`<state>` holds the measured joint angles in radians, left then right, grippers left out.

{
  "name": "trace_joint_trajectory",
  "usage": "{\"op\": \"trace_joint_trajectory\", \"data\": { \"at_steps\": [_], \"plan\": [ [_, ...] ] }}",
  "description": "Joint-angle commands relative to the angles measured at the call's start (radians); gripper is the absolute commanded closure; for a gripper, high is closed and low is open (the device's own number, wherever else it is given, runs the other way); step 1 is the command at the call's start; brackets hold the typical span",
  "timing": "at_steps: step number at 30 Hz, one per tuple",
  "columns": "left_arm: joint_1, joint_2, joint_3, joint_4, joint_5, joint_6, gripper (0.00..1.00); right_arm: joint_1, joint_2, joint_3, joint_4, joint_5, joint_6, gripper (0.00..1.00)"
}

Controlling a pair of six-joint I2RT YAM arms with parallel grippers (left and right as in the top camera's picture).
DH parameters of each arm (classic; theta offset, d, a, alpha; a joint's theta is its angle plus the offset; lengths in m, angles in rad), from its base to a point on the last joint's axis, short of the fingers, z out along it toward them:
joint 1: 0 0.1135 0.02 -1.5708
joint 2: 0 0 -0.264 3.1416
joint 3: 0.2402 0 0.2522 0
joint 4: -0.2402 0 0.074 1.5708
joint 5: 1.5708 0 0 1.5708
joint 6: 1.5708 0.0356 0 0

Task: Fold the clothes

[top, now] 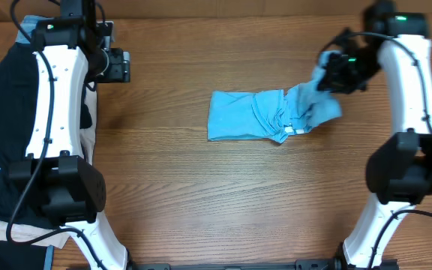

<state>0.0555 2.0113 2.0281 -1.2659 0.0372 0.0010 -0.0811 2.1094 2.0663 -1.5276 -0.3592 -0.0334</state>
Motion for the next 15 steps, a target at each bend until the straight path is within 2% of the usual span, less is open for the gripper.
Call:
{"op": "trace_joint_trajectory", "data": {
  "at_steps": [1, 11, 12, 14, 15],
  "plan": [
    [0.012, -0.027, 0.019, -0.002, -0.013, 0.024, 0.27, 0.129, -0.015, 0.016, -0.005, -0.024, 0.025, 0.96],
    [0.013, -0.025, 0.016, 0.013, -0.019, 0.030, 0.26, 0.413, -0.015, 0.011, 0.034, 0.069, 0.119, 0.96],
    [0.013, -0.024, 0.016, 0.014, -0.019, 0.030, 0.26, 0.437, -0.015, 0.005, 0.054, 0.075, 0.126, 0.93],
    [0.013, -0.022, 0.016, 0.014, -0.019, 0.030, 0.25, 0.474, -0.014, -0.011, 0.092, 0.078, 0.151, 0.81],
    [0.013, -0.022, 0.016, 0.013, -0.019, 0.030, 0.25, 0.491, -0.014, -0.024, 0.113, 0.078, 0.162, 0.69]
  ]
}}
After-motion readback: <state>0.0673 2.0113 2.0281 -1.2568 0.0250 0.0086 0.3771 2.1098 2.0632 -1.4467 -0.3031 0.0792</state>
